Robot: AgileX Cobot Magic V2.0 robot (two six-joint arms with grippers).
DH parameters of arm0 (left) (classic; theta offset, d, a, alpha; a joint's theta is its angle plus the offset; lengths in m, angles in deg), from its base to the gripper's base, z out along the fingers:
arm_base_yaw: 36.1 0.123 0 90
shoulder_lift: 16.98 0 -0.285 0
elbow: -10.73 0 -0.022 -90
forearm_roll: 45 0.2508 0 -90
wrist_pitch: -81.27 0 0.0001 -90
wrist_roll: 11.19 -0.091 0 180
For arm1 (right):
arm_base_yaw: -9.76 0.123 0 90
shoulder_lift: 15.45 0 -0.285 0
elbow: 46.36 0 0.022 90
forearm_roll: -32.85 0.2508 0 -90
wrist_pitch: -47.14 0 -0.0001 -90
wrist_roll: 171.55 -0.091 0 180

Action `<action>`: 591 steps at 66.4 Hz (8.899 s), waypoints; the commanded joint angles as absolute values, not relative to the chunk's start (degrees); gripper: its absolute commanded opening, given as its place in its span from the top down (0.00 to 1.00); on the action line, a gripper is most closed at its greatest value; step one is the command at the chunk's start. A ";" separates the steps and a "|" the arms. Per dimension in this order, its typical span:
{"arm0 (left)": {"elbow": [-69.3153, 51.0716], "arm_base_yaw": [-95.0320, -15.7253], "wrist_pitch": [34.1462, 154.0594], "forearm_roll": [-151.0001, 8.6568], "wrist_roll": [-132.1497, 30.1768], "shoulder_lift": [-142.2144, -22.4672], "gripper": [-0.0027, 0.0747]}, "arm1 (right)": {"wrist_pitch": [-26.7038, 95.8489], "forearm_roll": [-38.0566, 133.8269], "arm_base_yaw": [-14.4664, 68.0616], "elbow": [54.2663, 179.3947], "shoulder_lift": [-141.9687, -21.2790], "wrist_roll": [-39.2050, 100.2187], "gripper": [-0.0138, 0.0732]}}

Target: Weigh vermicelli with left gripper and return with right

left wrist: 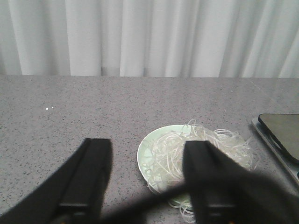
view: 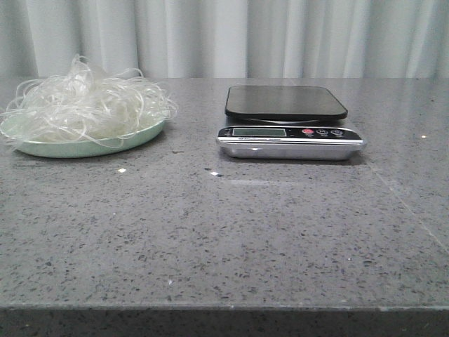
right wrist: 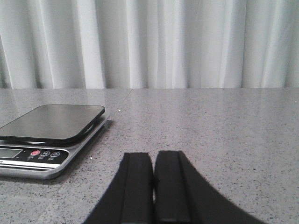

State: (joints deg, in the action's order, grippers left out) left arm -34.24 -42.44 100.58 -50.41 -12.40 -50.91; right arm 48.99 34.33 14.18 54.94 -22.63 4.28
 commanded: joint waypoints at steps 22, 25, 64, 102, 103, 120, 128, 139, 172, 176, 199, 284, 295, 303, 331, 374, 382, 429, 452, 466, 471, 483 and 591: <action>-24.26 -42.87 103.45 -55.80 -12.92 -60.95 0.21 | 53.47 34.67 13.91 55.28 -21.75 4.34 0.65; -21.90 -42.87 105.37 -56.08 -12.92 -63.48 0.20 | 53.47 34.67 13.91 55.28 -21.75 4.34 0.65; 9.24 -56.90 125.67 -54.34 -15.23 -105.30 0.04 | 53.47 34.67 13.91 55.28 -21.75 4.34 0.65; 13.68 -56.90 134.66 -50.55 -12.19 -119.28 0.05 | 53.47 34.67 13.91 55.28 -21.75 4.34 0.65; 13.68 -56.90 134.68 -50.55 -12.19 -119.28 0.05 | 53.47 34.67 13.91 55.28 -21.75 4.34 0.65; 13.68 -56.90 136.31 -50.50 -12.19 -121.47 0.53 | 53.47 34.67 13.91 55.28 -21.75 4.34 0.65; 15.11 -56.90 136.58 -50.50 -12.19 -121.36 0.78 | 53.47 34.67 13.91 55.28 -21.75 4.34 0.65; 22.14 -57.38 139.03 -51.85 -12.19 -120.07 0.78 | 53.47 34.67 13.91 55.28 -21.75 4.34 0.65; 52.47 -68.92 140.16 -53.40 -12.86 -127.53 0.80 | 53.47 34.67 13.91 55.28 -21.75 4.34 0.65; 54.86 -70.32 140.16 -53.40 -12.86 -130.33 0.80 | 53.47 34.67 13.91 55.28 -21.75 4.34 0.65; 62.43 -73.52 141.37 -52.69 -13.61 -143.01 0.79 | 53.47 34.67 13.91 55.28 -21.75 4.34 0.65; 57.46 -72.78 150.12 -42.06 -17.42 -115.10 0.57 | 53.47 34.67 13.91 55.28 -21.75 4.34 0.65; 35.81 -72.78 139.15 -42.05 -17.06 -101.48 0.59 | 53.47 34.67 13.91 55.28 -21.75 4.34 0.65; 20.89 -72.78 131.71 -43.40 -16.82 -90.03 0.59 | 53.47 34.67 13.91 55.28 -21.75 4.34 0.65; -16.26 -72.78 116.52 -51.05 -16.82 -54.55 0.59 | 53.47 34.67 13.91 55.28 -21.75 4.34 0.65; -40.30 -72.78 109.51 -49.80 -16.82 -26.29 0.80 | 62.06 34.61 13.97 58.91 -22.33 4.34 0.65; -40.30 -72.78 110.35 -49.80 -16.82 -26.29 0.80 | 51.12 34.11 13.97 67.92 -27.55 4.34 0.65; -40.47 -72.78 110.30 -50.06 -16.82 -26.29 0.80 | 39.40 32.35 15.83 90.89 -59.91 4.34 0.53; -40.92 -72.78 110.11 -50.06 -16.82 -26.29 0.80 | 31.81 32.04 28.33 107.03 -75.49 4.34 0.14; -40.92 -72.78 110.11 -50.06 -16.82 -26.29 0.80 | 25.62 30.44 36.48 121.29 -89.44 4.40 0.14; -40.92 -72.78 110.11 -50.06 -16.82 -26.29 0.80 | 20.94 30.44 36.82 127.65 -95.24 4.34 0.14; -40.92 -72.78 110.11 -50.06 -16.82 -26.29 0.80 | 11.76 30.49 36.76 139.25 -106.12 4.34 0.14; -40.92 -72.78 110.11 -50.06 -16.82 -26.29 0.80 | -5.03 32.85 52.88 182.15 -133.20 5.04 0.59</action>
State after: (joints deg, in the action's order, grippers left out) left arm -42.28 -73.02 114.46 -49.53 -17.33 -25.56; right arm -11.00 33.16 51.21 180.16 -133.35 4.54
